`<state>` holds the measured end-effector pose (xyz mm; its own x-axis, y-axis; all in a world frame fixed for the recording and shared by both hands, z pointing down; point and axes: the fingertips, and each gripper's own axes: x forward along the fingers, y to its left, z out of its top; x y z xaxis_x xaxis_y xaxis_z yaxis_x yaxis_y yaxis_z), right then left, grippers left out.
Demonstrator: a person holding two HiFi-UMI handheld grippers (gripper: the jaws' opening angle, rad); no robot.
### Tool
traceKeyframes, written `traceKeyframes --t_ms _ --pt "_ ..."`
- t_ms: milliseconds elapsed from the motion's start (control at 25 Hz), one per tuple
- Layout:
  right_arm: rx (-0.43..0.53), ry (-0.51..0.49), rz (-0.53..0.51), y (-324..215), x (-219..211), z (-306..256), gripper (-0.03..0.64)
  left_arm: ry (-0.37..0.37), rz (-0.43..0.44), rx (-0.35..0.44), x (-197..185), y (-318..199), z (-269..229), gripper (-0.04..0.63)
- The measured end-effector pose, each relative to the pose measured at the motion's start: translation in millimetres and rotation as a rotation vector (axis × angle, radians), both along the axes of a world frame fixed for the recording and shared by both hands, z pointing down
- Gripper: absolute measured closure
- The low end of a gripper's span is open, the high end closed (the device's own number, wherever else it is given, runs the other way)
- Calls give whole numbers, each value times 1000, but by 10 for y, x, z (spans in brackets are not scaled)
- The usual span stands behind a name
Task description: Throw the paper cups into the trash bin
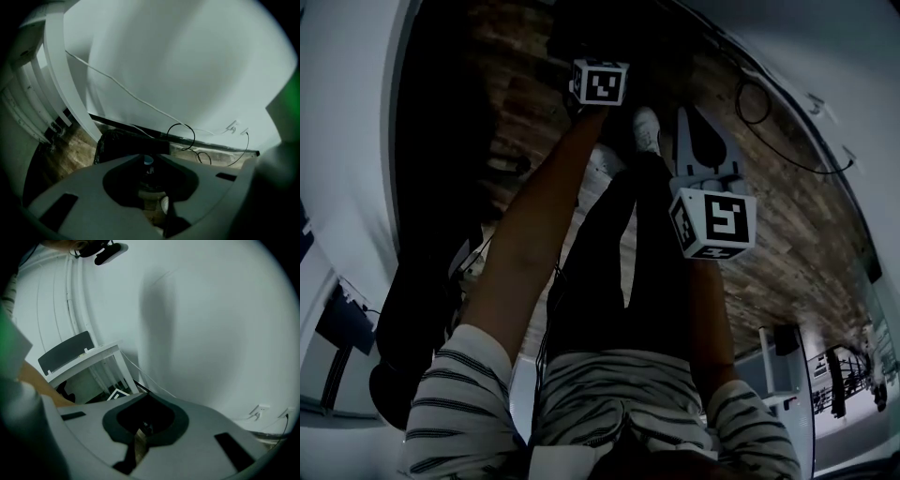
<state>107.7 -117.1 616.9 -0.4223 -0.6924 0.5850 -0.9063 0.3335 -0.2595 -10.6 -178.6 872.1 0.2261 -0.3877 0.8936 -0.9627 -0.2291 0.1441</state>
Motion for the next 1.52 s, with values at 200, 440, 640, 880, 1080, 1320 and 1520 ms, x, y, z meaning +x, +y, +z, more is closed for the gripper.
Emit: traceKeyframes --t_ms 200,440,640,880,1080,1320,1520 --pt "24 8 -3 41 -33 -246 607 27 -75 57 -105 9 -455 527" --pt "44 6 -18 116 -74 -523 607 54 -124 97 -148 82 -960 560" --pt "53 -4 -14 129 -59 -698 607 80 -146 140 -139 148 -1420 571" --pt "64 -20 -6 125 -50 -996 606 120 -181 187 -204 257 -1978 572" --pt "95 -44 -34 94 -115 -1303 607 128 -176 228 -285 352 -2367 572" --pt "139 -63 -71 -9 -245 -1666 607 145 -177 296 -365 419 -2959 572" --pt "169 -71 -122 -49 -379 -2016 607 155 -189 363 -408 453 -3499 572"
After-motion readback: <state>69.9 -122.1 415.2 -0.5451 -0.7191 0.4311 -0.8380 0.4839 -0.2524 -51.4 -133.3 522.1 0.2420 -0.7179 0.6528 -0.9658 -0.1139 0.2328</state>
